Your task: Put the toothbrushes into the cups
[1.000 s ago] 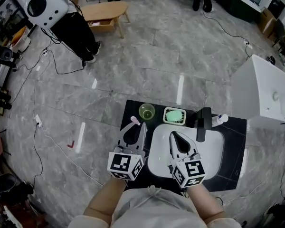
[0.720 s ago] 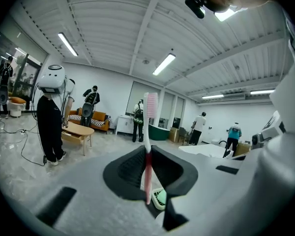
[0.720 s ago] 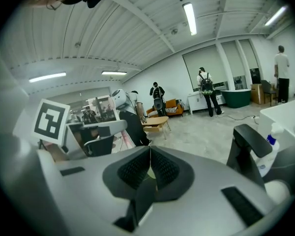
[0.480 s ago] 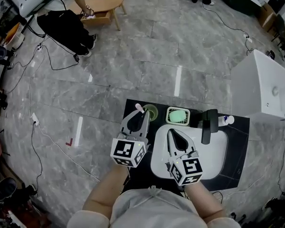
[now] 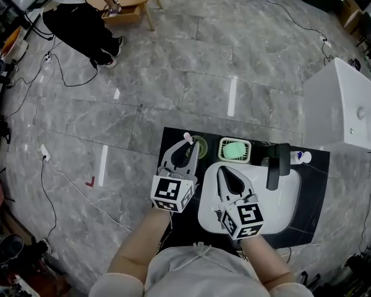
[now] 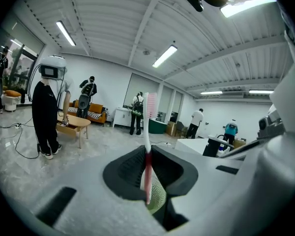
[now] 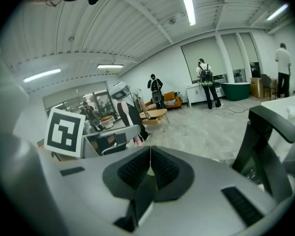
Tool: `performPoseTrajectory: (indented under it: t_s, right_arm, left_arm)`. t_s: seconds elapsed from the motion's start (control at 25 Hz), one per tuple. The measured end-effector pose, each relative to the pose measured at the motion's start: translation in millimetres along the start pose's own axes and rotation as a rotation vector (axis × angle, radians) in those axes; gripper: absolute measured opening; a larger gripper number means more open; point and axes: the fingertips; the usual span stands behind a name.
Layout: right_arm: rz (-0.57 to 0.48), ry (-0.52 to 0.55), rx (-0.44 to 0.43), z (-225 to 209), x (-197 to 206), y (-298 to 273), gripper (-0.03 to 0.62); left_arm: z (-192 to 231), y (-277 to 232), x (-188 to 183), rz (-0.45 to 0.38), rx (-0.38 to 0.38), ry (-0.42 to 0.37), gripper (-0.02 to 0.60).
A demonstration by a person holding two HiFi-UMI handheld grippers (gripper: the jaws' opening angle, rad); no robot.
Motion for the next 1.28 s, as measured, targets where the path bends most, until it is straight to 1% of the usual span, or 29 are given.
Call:
performPoseTrajectory:
  t_s: [0.12, 0.24, 0.44, 0.6, 0.8, 1.04, 1.28]
  right_arm:
    - [0.015, -0.012, -0.008, -1.4, 5.5, -3.1, 0.026]
    - [0.027, -0.017, -0.014, -2.0, 7.9, -6.1, 0.026]
    - [0.032, -0.024, -0.024, -3.2, 9.6, -9.6, 0.026]
    - [0.043, -0.015, -0.025, -5.1, 9.9, -7.5, 0.026]
    - [0.047, -0.016, -0.024, -8.3, 10.6, -6.6, 0.026]
    - [0.050, -0.016, -0.025, -9.6, 9.1, -7.3, 0.026]
    - [0.048, -0.017, -0.029, -11.2, 8.2, -5.9, 0.026]
  left_arm:
    - [-0.6, -5.0, 11.1, 0.020, 0.006, -0.043, 0.048]
    - [2.8, -7.7, 22.2, 0.044, 0.000, -0.053, 0.048]
    - [6.9, -9.3, 35.1, 0.083, -0.043, -0.092, 0.048]
    - [6.6, -10.4, 42.5, 0.088, -0.048, -0.066, 0.048]
    - [6.6, -11.4, 41.8, 0.086, -0.079, -0.109, 0.048]
    - [2.8, -10.7, 46.0, 0.105, -0.073, -0.100, 0.049]
    - [0.1, -8.4, 44.2, 0.103, -0.075, -0.097, 0.054]
Point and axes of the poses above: the fingertips, and each gripper's own axes: y backward along the fingers, z to its left, x out of its underside, and after that the axes turned 1 degree about z, right-handed
